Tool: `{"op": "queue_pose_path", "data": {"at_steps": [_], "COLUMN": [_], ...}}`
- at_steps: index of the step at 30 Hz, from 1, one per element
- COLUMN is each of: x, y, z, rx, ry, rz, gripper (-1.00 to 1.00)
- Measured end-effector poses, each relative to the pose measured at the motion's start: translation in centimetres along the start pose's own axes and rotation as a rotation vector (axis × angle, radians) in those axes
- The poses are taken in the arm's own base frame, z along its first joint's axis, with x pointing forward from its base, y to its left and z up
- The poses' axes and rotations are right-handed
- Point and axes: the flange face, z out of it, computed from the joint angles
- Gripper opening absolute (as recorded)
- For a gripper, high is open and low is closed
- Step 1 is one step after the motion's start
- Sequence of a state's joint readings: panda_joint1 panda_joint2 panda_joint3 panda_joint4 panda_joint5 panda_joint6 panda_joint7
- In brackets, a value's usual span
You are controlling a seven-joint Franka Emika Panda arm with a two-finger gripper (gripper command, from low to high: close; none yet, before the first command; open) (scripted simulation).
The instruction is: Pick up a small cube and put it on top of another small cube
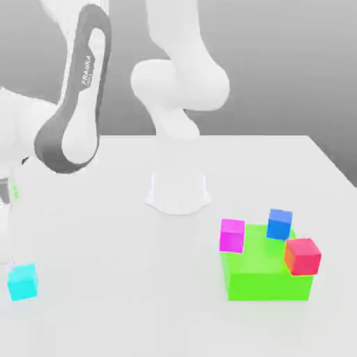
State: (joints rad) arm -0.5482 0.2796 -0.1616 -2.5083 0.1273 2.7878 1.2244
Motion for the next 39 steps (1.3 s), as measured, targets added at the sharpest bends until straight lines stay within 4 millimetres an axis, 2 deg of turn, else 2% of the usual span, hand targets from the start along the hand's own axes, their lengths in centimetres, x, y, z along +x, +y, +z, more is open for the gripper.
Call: {"op": "queue_pose_path", "data": {"at_steps": [3, 4, 10, 11, 16, 17, 19, 22, 24, 26, 27, 28, 31, 33, 35, 36, 39], "x": [0.2, 0.1, 0.1, 0.1, 0.1, -1.7, -7.3, -15.9, -23.4, -30.7, -33.9, -36.1, -41.7, -45.0, -47.6, -48.1, -48.5], "y": [0.2, 0.3, 0.3, 0.3, 0.2, -0.2, -1.0, -0.7, 1.0, 4.0, 5.9, 7.5, 12.9, 17.4, 21.8, 22.7, 23.4], "z": [3.8, 4.6, 5.0, 4.6, -0.7, -1.7, -3.6, -6.0, -7.6, -9.4, -10.2, -10.9, -12.7, -13.5, -13.8, -13.2, -10.5], "rx": [-0.005, -0.005, -0.005, -0.005, -0.004, -0.001, 0.007, 0.013, 0.013, 0.012, 0.01, 0.008, 0.003, -0.001, -0.004, -0.003, -0.001], "ry": [-0.002, -0.002, -0.001, -0.001, -0.002, -0.008, -0.024, -0.043, -0.052, -0.059, -0.059, -0.058, -0.047, -0.033, -0.014, -0.007, 0.002], "rz": [0.007, 0.008, 0.008, 0.008, 0.006, -0.018, -0.096, -0.223, -0.349, -0.472, -0.529, -0.567, -0.674, -0.756, -0.834, -0.849, -0.862], "gripper": [0.0, -1.0, -1.0, -1.0, -1.0, -1.0, -1.0, -1.0, -1.0, -1.0, -1.0, -1.0, -1.0, -1.0, -1.0, -1.0, -1.0]}}
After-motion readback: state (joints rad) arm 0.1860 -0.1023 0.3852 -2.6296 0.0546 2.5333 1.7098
